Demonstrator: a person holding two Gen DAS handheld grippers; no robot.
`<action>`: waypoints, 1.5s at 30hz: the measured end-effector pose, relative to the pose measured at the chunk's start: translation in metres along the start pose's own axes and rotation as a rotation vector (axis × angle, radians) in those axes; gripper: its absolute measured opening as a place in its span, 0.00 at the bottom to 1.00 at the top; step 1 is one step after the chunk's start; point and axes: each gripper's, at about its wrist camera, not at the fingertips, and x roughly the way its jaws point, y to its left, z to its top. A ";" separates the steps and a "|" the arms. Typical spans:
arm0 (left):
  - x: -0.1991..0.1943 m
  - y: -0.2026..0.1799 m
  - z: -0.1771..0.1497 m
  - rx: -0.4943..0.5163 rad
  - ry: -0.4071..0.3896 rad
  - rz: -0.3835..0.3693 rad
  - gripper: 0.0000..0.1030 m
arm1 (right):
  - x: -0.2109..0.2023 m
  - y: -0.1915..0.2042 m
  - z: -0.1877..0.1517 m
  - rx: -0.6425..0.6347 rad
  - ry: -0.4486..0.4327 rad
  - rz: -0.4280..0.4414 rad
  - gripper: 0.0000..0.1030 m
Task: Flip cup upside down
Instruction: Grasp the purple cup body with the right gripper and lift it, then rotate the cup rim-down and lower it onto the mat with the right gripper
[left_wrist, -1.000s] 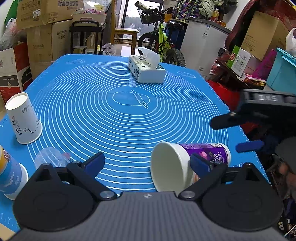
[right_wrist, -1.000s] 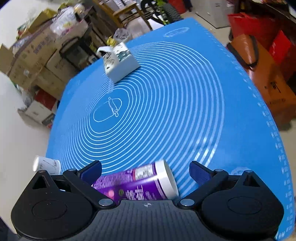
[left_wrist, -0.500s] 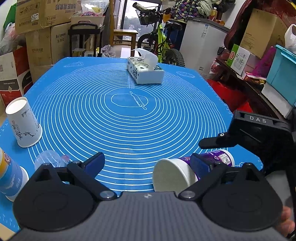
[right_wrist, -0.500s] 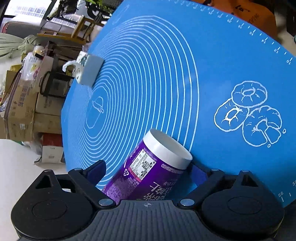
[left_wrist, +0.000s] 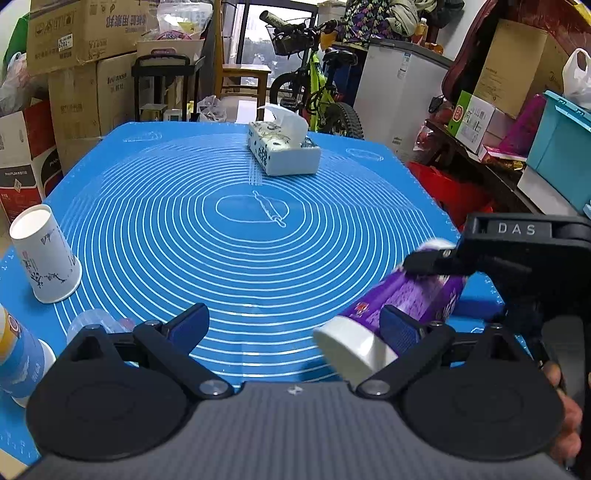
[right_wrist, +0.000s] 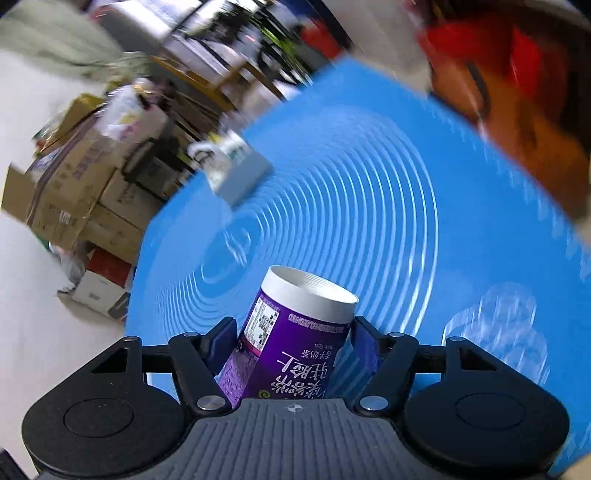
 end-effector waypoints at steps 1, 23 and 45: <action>-0.001 0.000 0.000 0.003 -0.003 0.001 0.95 | -0.003 0.002 0.002 -0.030 -0.021 0.001 0.67; 0.016 -0.005 -0.012 0.061 0.050 0.076 0.95 | -0.002 0.058 -0.028 -0.802 -0.379 -0.208 0.68; -0.028 -0.043 -0.046 0.144 -0.043 0.088 0.95 | -0.095 0.004 -0.076 -0.644 -0.272 -0.114 0.98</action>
